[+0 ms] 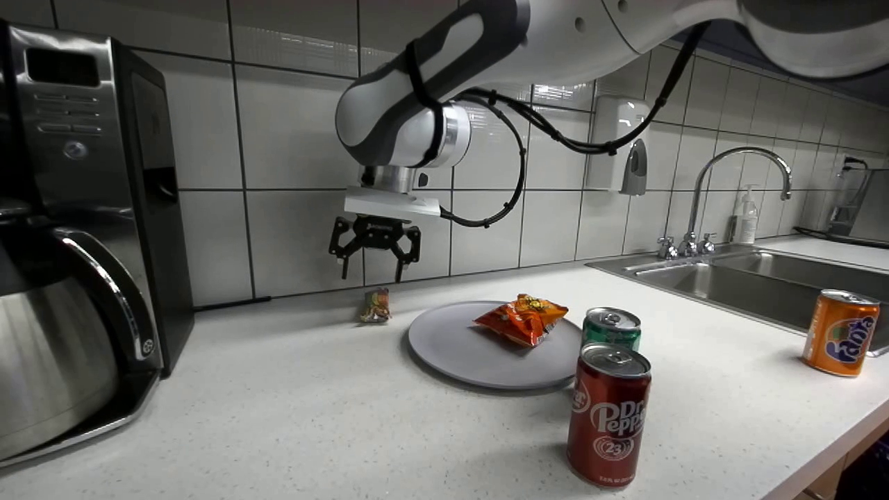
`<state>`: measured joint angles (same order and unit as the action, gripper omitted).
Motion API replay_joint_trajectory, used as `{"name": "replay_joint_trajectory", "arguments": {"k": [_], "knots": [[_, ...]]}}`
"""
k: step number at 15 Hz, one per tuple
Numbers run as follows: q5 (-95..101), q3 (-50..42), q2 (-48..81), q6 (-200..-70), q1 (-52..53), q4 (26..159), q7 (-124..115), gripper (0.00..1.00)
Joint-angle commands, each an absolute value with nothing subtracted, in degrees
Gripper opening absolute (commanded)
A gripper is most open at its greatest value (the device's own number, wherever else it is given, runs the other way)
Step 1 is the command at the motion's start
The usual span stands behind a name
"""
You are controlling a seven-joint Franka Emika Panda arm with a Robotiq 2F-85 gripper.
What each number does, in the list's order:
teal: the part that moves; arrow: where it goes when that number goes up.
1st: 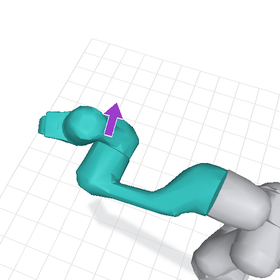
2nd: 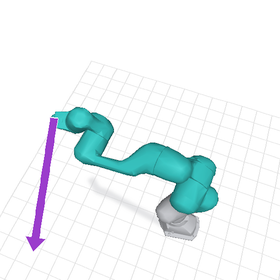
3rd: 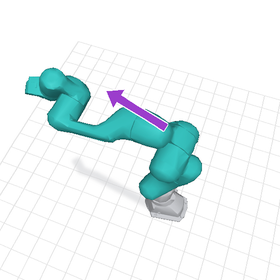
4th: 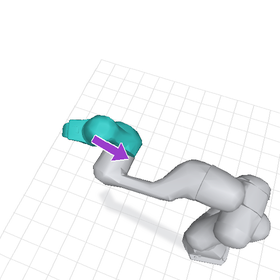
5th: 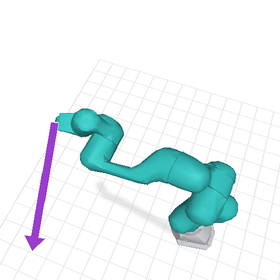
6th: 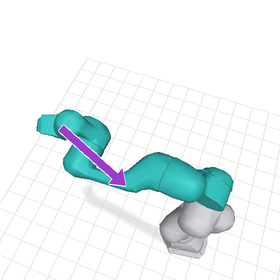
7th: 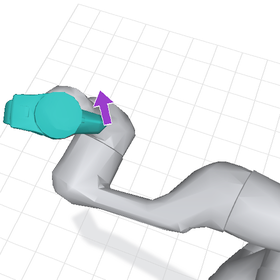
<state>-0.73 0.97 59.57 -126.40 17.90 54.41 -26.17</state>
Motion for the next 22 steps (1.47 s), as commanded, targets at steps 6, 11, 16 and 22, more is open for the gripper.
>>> {"name": "replay_joint_trajectory", "arguments": {"k": [6,11,16,22], "knots": [[-0.9,1.8,54.0,-128.1,17.7,60.8,-24.3,1.0],[-0.7,1.6,55.5,-128.3,18.0,59.1,-24.4,1.0],[-0.7,1.7,54.8,-128.8,18.0,60.4,-24.1,1.0],[-0.9,2.0,52.1,-130.1,18.1,65.4,-23.9,1.0]]}}
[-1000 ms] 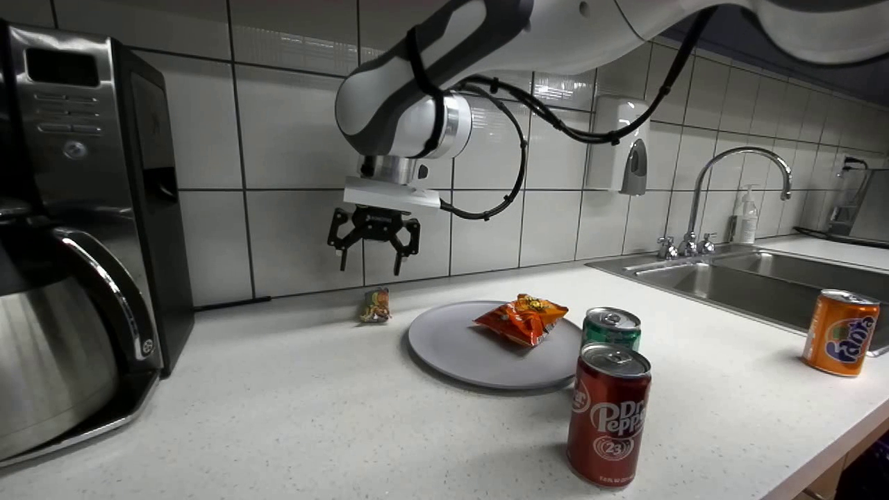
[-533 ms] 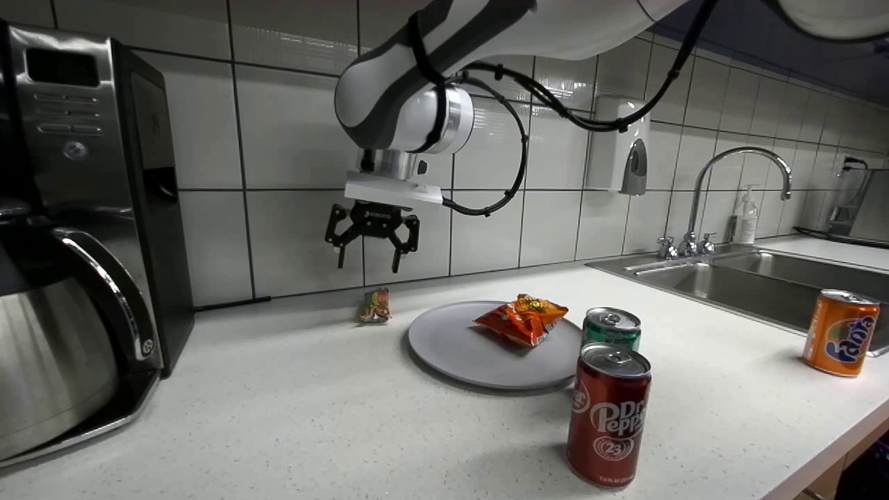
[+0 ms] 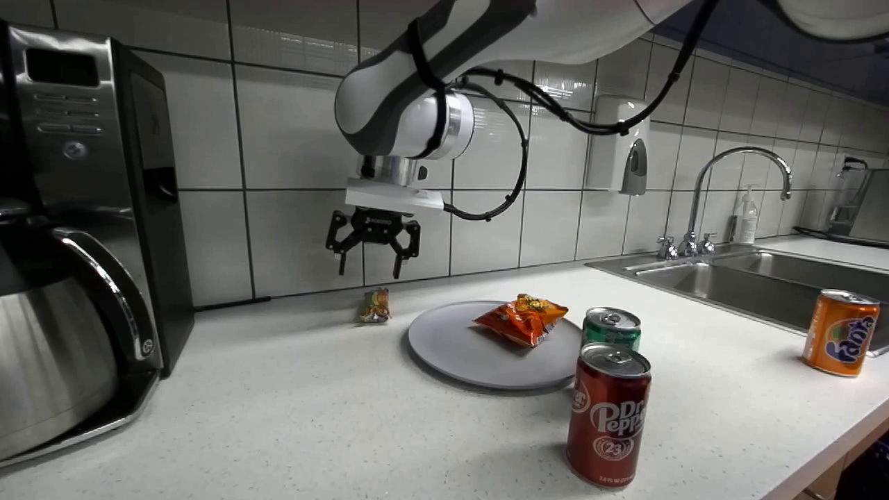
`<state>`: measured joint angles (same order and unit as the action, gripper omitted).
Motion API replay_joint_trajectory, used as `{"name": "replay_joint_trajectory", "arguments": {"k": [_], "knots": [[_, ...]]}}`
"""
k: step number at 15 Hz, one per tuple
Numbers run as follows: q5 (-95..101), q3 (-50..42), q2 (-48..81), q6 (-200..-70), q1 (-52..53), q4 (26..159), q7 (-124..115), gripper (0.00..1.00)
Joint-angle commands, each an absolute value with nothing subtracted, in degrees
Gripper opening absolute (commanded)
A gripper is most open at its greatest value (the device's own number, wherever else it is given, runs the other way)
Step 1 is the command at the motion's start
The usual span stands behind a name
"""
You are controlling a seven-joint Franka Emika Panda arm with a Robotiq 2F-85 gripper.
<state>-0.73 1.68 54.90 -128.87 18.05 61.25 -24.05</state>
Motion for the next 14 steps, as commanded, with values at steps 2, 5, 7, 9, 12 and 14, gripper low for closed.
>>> {"name": "replay_joint_trajectory", "arguments": {"k": [2,5,7,9,12,14], "knots": [[-0.9,2.0,51.1,-131.0,18.5,67.2,-24.1,1.0],[-0.7,1.6,49.0,-133.1,19.0,70.6,-24.9,1.0],[-0.6,1.4,47.2,-134.5,19.2,73.6,-25.1,1.0],[-0.7,1.3,45.1,-135.9,19.2,77.0,-25.3,1.0],[-0.6,0.9,41.9,-137.4,19.2,82.0,-25.6,1.0],[-0.3,0.5,39.6,-138.5,19.3,85.3,-26.1,1.0]]}}
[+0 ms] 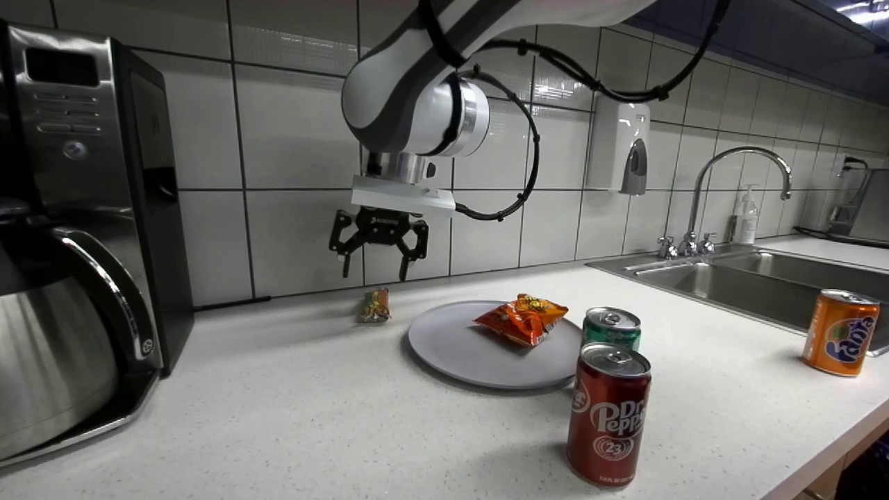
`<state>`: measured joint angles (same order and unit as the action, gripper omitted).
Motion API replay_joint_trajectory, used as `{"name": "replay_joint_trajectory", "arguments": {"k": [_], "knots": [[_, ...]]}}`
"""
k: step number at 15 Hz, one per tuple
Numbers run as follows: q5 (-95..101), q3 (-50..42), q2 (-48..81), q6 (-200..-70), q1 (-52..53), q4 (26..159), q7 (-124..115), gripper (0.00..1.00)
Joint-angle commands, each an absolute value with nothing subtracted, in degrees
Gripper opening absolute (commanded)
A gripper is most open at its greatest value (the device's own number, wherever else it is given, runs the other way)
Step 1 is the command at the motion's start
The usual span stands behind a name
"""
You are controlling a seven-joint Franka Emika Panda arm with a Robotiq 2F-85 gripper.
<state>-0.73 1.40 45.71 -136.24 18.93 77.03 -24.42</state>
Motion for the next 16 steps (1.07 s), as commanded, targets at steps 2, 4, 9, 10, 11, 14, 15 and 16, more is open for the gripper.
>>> {"name": "replay_joint_trajectory", "arguments": {"k": [2,4,9,10,11,14,15,16], "knots": [[-0.2,0.0,37.5,-139.1,19.5,87.9,-27.2,1.0],[0.1,-0.5,35.4,-139.1,19.7,90.3,-28.4,1.0],[0.2,-1.1,31.1,-138.2,20.1,95.7,-33.1,1.0],[0.1,-1.0,30.6,-138.1,20.1,96.6,-34.0,1.0],[0.0,-1.1,30.3,-137.9,20.3,97.3,-35.5,1.0],[0.6,-1.4,29.4,-138.3,20.9,99.3,-40.1,1.0],[0.9,-1.6,29.0,-138.4,21.1,100.0,-41.8,1.0],[1.1,-1.8,28.7,-138.4,21.3,100.5,-43.4,1.0]]}}
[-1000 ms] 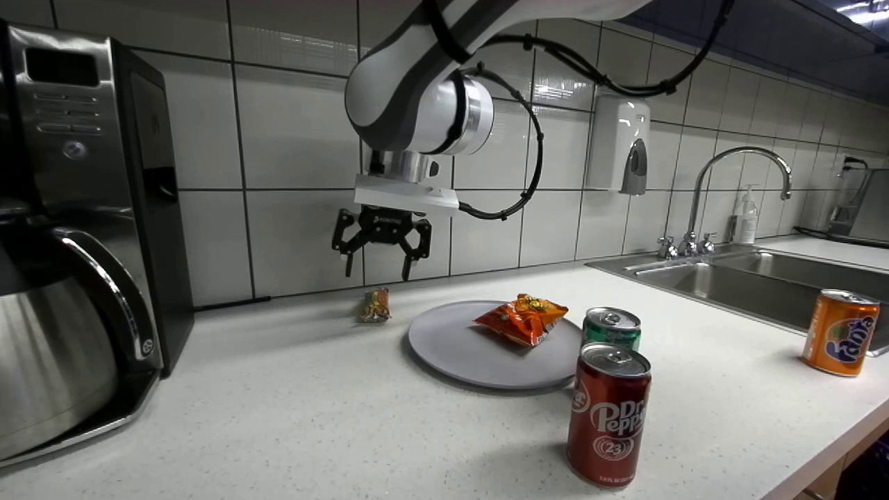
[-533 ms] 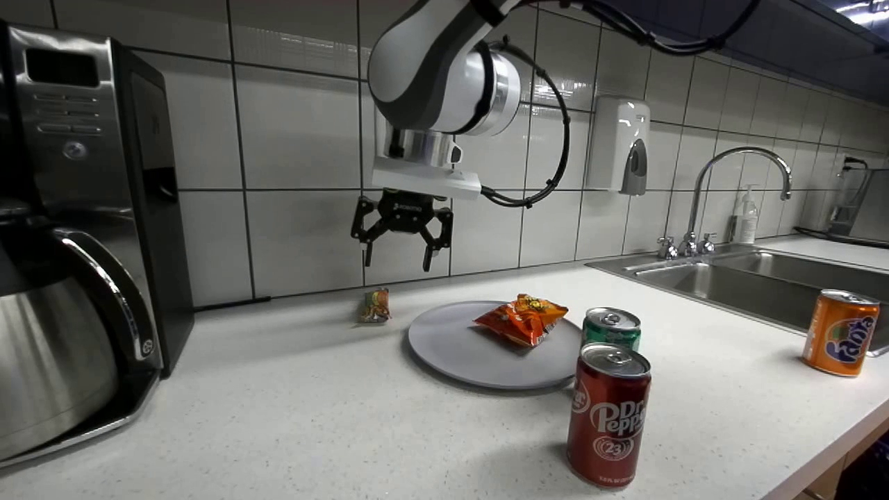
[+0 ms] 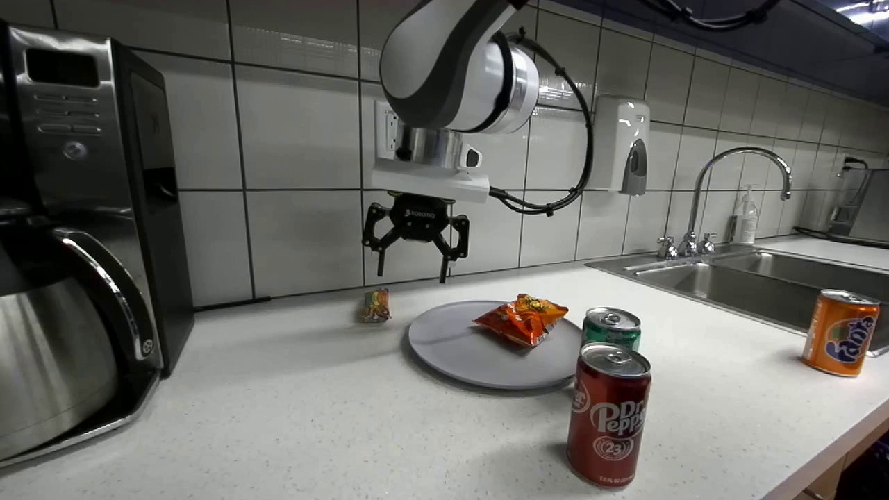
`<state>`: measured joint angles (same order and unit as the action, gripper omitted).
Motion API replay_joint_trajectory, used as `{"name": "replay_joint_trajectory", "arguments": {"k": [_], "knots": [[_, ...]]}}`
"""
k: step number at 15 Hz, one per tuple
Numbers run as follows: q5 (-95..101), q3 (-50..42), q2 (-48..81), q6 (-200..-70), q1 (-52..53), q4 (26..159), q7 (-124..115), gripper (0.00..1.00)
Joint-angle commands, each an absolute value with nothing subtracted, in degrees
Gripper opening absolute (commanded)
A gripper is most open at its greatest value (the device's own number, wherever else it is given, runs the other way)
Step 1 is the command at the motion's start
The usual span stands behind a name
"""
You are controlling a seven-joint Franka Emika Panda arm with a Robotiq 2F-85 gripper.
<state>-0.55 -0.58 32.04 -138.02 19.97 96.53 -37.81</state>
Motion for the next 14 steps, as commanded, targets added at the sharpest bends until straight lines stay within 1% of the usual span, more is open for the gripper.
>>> {"name": "replay_joint_trajectory", "arguments": {"k": [1,14], "knots": [[1.6,-2.1,28.3,-137.7,21.6,101.0,-45.3,1.0],[5.4,-2.3,24.7,-132.5,21.1,104.0,-59.4,1.0]]}}
